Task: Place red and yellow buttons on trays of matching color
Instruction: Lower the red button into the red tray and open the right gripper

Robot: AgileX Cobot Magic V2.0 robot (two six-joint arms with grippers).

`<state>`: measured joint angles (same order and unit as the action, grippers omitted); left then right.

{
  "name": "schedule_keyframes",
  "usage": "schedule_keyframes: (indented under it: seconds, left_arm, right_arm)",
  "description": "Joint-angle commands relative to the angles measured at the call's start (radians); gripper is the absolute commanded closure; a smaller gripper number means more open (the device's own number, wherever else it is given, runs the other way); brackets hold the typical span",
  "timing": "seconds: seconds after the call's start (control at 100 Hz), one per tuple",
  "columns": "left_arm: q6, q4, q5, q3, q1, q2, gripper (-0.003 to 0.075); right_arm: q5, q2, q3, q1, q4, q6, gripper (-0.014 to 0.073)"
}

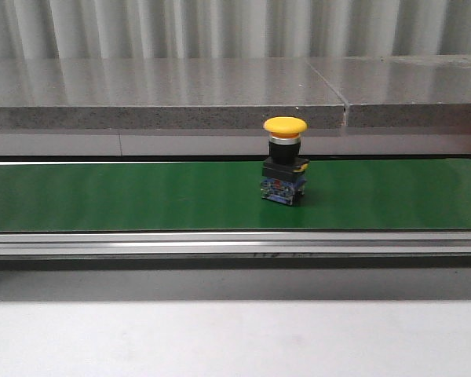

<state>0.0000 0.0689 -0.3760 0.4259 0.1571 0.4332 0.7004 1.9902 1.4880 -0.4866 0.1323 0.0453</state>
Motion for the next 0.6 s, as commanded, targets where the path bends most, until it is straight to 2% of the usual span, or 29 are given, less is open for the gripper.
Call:
schedule_keyframes:
  seconds: [0.0, 0.29, 0.46, 0.59]
  left_arm:
    - [-0.007, 0.008, 0.076, 0.025, 0.006, 0.003, 0.0740]
    - [-0.007, 0.008, 0.076, 0.025, 0.006, 0.003, 0.0740]
    - [-0.007, 0.008, 0.076, 0.025, 0.006, 0.003, 0.0740]
    - [-0.007, 0.008, 0.076, 0.025, 0.006, 0.003, 0.0740]
  right_arm:
    - [-0.021, -0.067, 0.035, -0.005, 0.017, 0.010, 0.0037]
    - [-0.010, -0.238, 0.035, -0.003, 0.017, 0.016, 0.0037]
    - [0.067, -0.357, 0.035, 0.027, 0.017, 0.066, 0.0037]
    - [0.185, -0.427, 0.034, 0.077, 0.017, 0.094, 0.0044]
